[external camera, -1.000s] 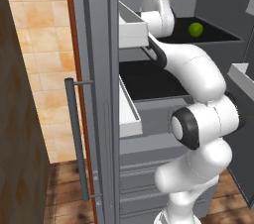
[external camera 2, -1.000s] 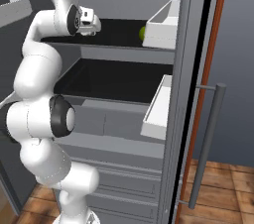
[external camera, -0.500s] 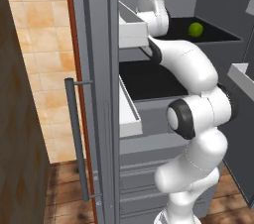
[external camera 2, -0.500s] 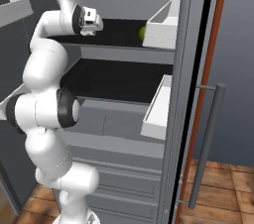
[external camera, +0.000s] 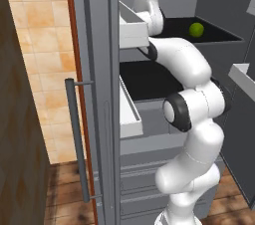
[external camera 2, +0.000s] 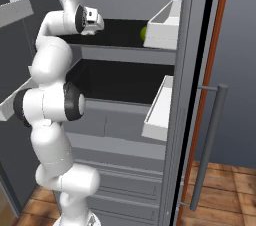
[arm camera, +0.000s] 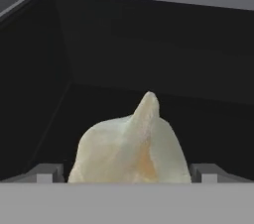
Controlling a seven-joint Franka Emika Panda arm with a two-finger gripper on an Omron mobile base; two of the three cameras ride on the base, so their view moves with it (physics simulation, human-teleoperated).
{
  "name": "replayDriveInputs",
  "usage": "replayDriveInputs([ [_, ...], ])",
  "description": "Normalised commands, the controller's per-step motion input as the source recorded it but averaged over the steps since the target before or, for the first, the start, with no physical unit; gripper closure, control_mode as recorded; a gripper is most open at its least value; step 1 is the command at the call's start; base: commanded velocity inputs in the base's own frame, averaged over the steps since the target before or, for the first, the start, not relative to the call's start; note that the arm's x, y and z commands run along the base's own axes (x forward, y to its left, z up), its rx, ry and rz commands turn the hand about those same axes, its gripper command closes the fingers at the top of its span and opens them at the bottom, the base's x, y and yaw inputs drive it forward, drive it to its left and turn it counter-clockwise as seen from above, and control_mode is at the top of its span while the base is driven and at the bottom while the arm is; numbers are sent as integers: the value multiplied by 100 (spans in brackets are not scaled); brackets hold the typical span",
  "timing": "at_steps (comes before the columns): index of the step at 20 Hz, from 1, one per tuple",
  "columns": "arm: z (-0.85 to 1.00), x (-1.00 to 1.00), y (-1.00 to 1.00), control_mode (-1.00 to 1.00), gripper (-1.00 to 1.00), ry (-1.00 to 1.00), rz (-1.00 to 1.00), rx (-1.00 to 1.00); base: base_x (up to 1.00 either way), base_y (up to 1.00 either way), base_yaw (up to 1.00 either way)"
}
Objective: Grab the garlic and lime from the fridge, place them in the blender, close the lid, and turn on the blender to create a marinade.
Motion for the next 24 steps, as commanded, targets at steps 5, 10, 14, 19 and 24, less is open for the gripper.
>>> replayDriveInputs([
  [5, -9, 20, 0, -100, -100, 0, 0, 0, 0, 0, 0],
  [10, -20, 10, 0, -100, 100, 1, 0, 0, 0, 0, 0],
  [14, -10, 8, 0, -100, 100, 0, 0, 0, 0, 0, 0],
  [19, -1, -15, -29, -100, 100, -9, 3, 1, 0, 0, 0],
  [24, 0, -73, -78, -100, 100, -21, 3, 4, 0, 0, 0],
])
